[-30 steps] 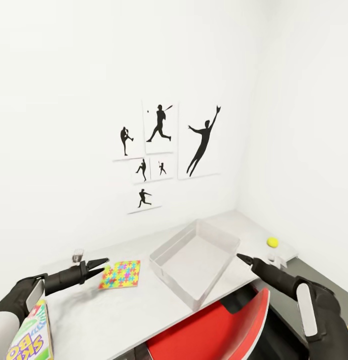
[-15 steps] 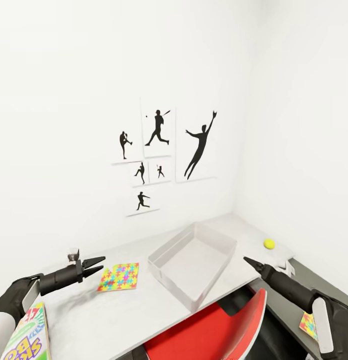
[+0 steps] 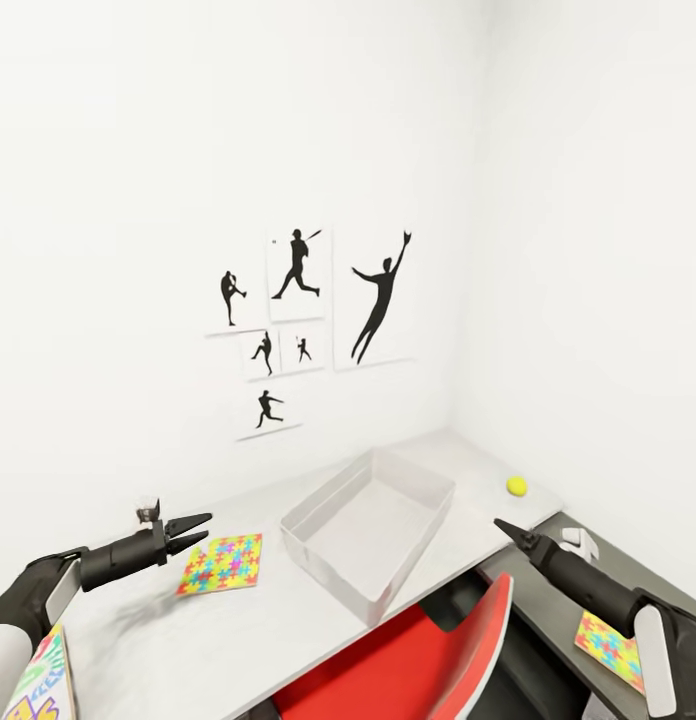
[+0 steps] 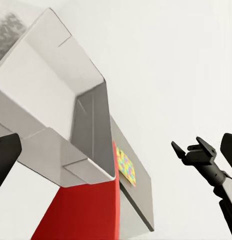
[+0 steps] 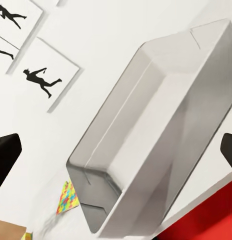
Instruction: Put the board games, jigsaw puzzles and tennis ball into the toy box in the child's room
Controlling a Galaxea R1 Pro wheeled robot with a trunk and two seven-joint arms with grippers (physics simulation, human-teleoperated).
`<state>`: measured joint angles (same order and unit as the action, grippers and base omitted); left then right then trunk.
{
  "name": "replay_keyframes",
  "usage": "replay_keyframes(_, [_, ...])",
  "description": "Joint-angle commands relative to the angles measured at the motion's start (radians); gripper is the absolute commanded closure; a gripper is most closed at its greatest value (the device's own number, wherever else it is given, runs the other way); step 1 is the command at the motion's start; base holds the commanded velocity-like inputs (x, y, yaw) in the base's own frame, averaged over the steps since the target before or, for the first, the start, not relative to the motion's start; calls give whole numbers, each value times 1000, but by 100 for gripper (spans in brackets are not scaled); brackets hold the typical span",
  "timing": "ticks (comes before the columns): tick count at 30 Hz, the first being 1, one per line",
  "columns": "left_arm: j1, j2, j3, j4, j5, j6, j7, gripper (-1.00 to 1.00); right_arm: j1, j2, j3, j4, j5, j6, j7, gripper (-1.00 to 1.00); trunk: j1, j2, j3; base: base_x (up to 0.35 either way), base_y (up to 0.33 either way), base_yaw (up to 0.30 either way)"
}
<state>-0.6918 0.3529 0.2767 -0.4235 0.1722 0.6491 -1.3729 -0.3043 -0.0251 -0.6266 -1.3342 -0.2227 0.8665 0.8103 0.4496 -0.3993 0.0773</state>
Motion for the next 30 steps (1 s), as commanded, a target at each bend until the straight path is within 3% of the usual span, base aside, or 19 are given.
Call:
replay_keyframes(1, [0,0,1,0,1,10,-3,-100,0,0,-2,0,0,4,4,-100,0,-1,1,-1,0,-96])
replay_keyframes(30, [1,2,2,0,1,10,-5,-100,0,2,-5,4,-10,-2,3,-100,0,-1,4,0,0,-11])
